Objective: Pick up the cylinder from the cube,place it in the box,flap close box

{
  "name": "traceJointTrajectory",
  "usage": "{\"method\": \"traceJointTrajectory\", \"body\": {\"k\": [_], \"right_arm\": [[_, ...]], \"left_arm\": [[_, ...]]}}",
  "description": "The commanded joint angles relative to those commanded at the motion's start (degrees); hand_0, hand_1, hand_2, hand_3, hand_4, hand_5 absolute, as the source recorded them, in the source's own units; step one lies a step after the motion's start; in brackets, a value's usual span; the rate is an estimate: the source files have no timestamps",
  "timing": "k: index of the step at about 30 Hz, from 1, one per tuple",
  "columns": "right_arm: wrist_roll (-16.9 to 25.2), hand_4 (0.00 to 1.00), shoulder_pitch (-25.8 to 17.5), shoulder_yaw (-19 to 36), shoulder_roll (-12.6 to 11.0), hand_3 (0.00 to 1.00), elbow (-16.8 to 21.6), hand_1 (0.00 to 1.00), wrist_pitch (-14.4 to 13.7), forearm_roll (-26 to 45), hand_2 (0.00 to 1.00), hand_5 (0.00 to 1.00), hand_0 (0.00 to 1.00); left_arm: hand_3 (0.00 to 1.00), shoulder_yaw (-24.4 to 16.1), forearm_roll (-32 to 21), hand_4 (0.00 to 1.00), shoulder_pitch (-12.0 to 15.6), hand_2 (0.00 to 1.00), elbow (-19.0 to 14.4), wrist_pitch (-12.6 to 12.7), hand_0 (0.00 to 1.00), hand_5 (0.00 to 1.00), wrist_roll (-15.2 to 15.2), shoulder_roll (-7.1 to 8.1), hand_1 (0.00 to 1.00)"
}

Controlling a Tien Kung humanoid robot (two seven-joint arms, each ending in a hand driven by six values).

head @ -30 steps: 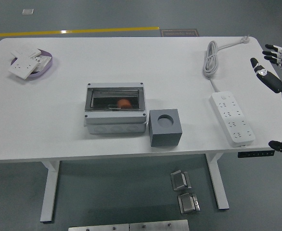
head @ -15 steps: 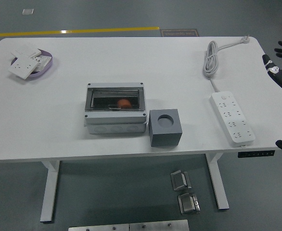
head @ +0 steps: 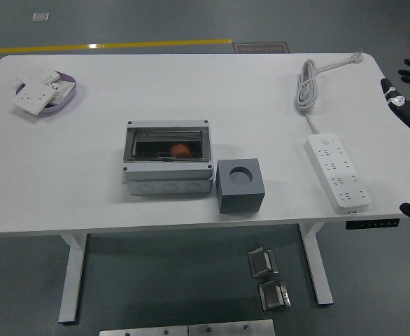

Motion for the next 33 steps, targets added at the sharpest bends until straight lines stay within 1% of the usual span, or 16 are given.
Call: {"method": "traceJointTrajectory", "body": {"k": [18,25,33], "right_arm": [[-0.13,0.83,-0.28,0.08,0.69,0.732,-0.32,0.711,0.15,-0.37,0.704,0.436,0.803],[0.27,0.83,-0.08,-0.2,0.96,0.731,-1.16,0.712,0.52,0.39,0.703,0.434,0.803],[0.67,0.832,0.09,-0.59,0.89,0.729,-1.26,0.71,0.71,0.84,0.702,0.436,0.804]], "left_arm": [[0.555,-1.04,0.67,0.638,0.09,0.547,0.0,-0.06,0.6,0.277,0.14,0.3,0.642],[0.555,-0.7,0.61,0.638,0.12,0.547,0.0,-0.11,0.6,0.279,0.13,0.31,0.642],[0.555,-0.69,0.7,0.638,0.16,0.547,0.0,-0.06,0.6,0.279,0.16,0.34,0.642]]}}
